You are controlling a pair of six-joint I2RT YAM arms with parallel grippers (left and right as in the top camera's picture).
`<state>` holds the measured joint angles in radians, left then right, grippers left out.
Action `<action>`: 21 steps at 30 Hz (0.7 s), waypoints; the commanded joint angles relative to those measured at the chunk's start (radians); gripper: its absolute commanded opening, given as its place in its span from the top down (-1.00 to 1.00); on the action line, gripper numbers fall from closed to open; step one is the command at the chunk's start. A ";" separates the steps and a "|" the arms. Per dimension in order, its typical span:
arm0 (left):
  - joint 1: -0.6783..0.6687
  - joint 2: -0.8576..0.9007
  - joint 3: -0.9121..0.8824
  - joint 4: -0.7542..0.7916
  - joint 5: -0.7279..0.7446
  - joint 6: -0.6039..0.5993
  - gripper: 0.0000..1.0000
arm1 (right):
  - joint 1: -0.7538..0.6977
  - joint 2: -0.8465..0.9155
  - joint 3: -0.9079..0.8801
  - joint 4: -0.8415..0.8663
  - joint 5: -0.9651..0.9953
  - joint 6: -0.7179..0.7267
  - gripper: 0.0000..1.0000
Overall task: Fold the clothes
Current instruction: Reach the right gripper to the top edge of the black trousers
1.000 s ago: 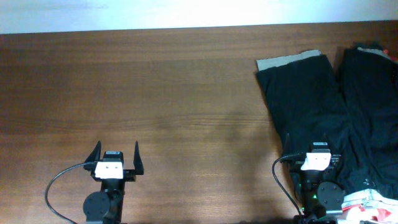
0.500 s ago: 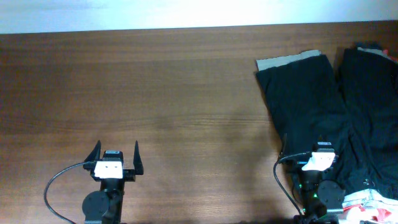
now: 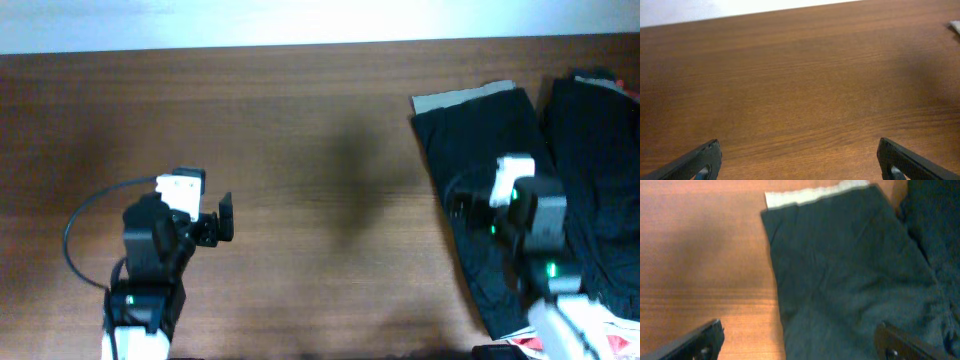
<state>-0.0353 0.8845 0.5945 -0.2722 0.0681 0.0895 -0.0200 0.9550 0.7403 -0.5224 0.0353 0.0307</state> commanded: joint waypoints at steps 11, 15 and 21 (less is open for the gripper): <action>0.001 0.209 0.105 -0.059 0.067 0.002 -0.98 | 0.056 0.736 0.290 0.116 -0.027 -0.146 -0.97; 0.001 0.209 0.105 -0.059 0.067 0.002 -0.98 | 0.113 0.806 0.290 0.216 0.042 -0.135 -0.47; 0.000 0.209 0.105 -0.059 0.067 0.002 -0.98 | 0.117 0.871 0.289 0.271 0.101 -0.093 -0.18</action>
<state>-0.0353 1.0939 0.6773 -0.3336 0.1207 0.0898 0.0937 1.8122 1.0138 -0.2718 0.0849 -0.0769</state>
